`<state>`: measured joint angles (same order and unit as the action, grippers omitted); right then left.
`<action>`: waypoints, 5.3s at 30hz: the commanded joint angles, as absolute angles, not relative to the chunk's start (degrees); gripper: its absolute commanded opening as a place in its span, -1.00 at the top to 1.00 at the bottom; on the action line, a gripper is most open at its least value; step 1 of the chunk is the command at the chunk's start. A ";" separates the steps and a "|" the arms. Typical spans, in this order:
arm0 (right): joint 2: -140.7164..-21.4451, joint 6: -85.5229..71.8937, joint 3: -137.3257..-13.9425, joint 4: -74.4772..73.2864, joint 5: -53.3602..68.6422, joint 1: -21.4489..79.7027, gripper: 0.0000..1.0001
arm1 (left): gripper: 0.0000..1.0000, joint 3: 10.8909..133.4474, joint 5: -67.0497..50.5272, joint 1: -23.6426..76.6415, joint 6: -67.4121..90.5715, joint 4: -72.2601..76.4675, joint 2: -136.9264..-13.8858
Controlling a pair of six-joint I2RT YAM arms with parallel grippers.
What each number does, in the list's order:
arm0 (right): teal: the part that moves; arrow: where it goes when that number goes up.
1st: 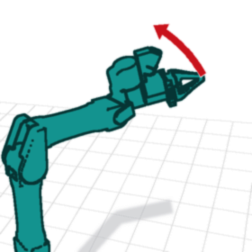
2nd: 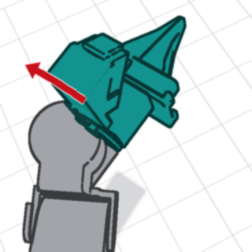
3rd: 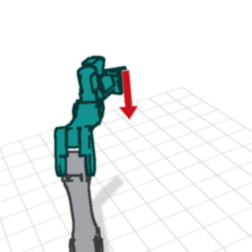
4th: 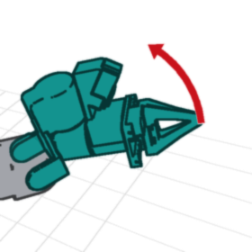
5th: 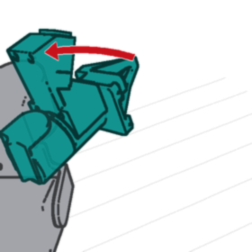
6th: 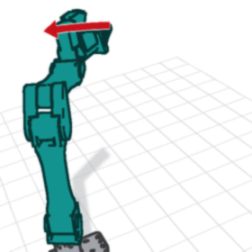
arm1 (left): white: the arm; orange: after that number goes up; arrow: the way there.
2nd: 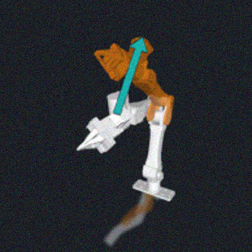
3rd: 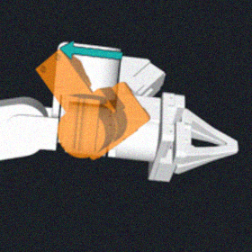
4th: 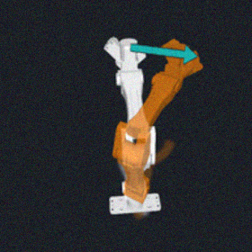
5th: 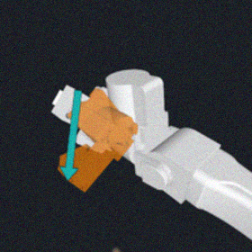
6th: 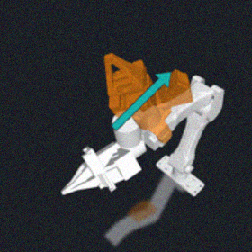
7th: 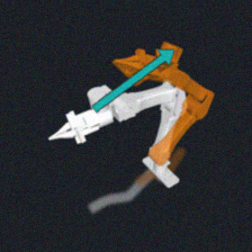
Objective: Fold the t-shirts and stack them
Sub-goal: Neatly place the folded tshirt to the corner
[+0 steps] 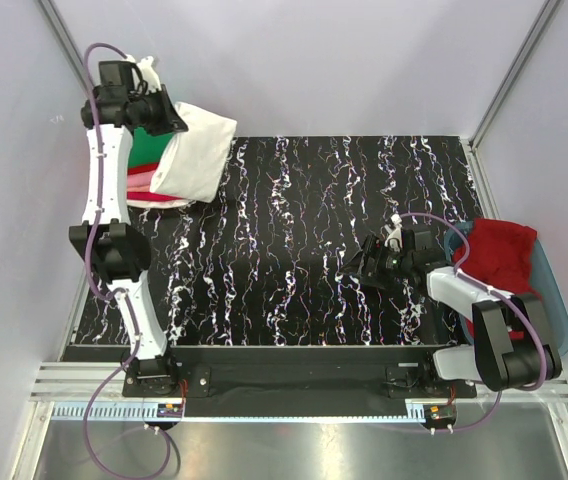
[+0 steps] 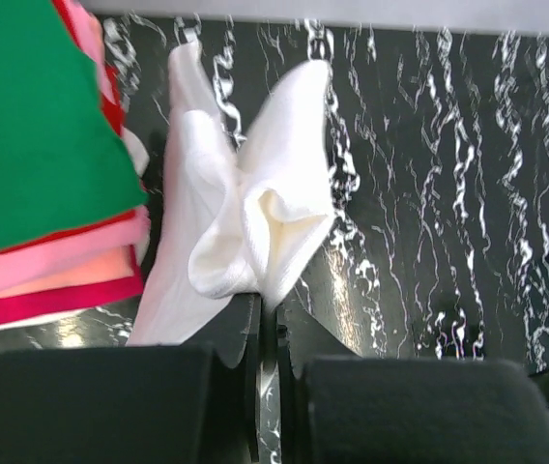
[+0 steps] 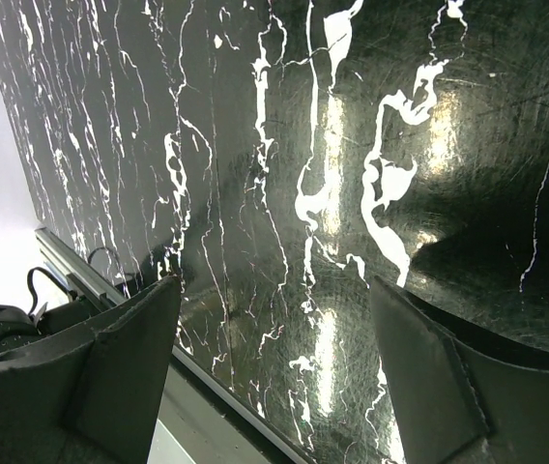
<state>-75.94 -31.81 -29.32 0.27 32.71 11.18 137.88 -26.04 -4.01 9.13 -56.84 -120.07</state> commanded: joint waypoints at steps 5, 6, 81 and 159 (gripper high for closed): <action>-77.08 -31.90 -31.38 2.37 34.45 11.43 -0.70 | 1.00 142.03 -32.87 -6.76 9.49 -49.66 -113.47; -77.34 -31.82 -31.38 2.37 34.54 11.34 -0.70 | 1.00 142.21 -33.83 -7.12 9.93 -48.61 -113.38; -84.55 -31.29 -34.45 2.37 37.79 11.34 -0.71 | 0.75 148.36 -28.14 -26.37 21.98 -7.03 -147.21; -84.46 -31.90 -33.84 3.52 38.06 11.16 -0.72 | 0.34 144.93 15.56 -2.37 -7.03 -19.25 -146.43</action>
